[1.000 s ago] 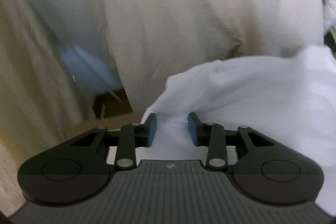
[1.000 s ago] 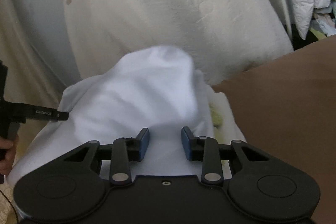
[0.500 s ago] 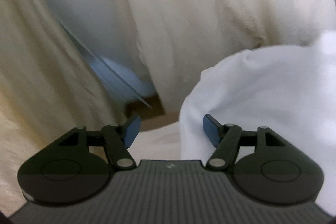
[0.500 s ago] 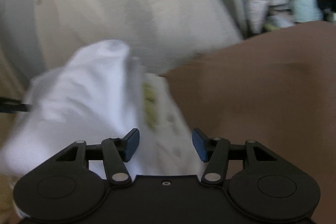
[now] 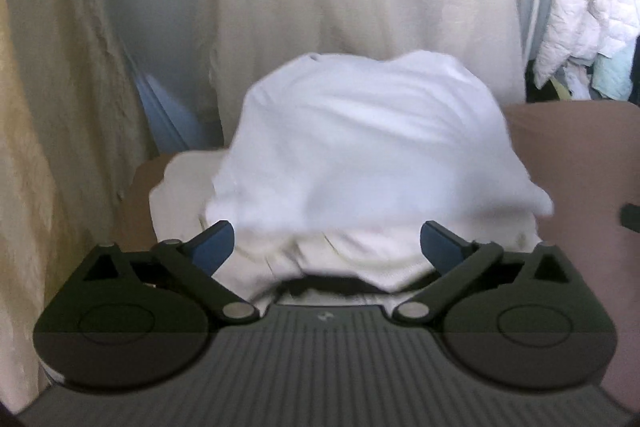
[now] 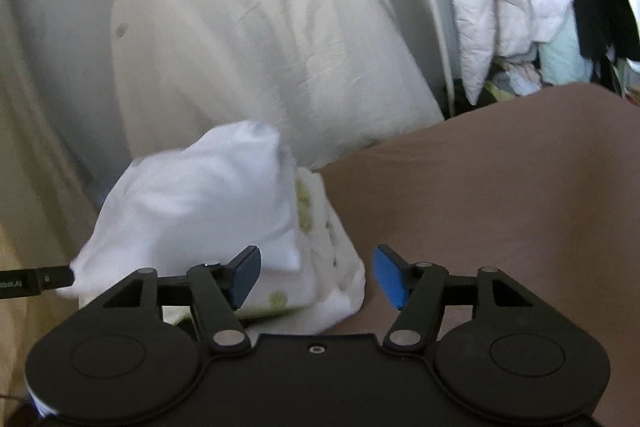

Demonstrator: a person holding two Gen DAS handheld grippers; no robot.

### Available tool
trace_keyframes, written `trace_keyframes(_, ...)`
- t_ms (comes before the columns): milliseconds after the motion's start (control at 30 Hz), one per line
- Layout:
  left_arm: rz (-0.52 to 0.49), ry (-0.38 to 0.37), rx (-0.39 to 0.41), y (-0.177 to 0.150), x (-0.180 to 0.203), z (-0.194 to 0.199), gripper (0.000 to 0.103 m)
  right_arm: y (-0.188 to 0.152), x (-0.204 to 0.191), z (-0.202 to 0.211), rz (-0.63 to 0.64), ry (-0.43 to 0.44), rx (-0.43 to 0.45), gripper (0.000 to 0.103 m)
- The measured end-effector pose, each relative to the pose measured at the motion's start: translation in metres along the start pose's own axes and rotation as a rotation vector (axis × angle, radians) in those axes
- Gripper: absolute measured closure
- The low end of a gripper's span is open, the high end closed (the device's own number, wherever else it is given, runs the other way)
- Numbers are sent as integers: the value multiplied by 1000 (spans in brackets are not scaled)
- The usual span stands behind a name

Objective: Fold clothes

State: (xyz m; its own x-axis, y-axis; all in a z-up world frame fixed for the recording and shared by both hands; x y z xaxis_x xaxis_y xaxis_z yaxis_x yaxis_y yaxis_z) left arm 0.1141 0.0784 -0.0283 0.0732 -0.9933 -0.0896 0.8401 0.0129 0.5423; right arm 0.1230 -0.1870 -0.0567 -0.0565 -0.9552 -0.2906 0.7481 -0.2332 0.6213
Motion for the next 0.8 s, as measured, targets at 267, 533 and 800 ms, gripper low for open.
trace_keyframes(267, -22, 76, 4, -38, 27, 26, 2, -38, -40, 32, 199, -6, -16, 21)
trace_keyframes(533, -91, 97, 15, -63, 57, 57, 0, -62, -48, 50, 270, -41, -17, 15)
trace_keyframes(800, -69, 124, -39, -80, 64, 37, 0, -75, -33, 53, 266, -91, -36, 15)
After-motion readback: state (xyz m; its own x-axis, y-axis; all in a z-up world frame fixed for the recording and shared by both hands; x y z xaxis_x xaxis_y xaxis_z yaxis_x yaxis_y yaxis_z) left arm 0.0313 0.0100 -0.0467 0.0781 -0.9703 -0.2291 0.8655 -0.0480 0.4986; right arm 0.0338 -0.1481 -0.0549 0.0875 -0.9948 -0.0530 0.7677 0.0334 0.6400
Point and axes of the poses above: each gripper's, at about its wrist camera, not at the fingertips, and z roughly against the way its jaws point, x to its right, y to its top, the point moved 8 cm from there along -z, roughly the way its jaws point, and after that the axes turned 14 degrees about -x, right-handed, at the moved point
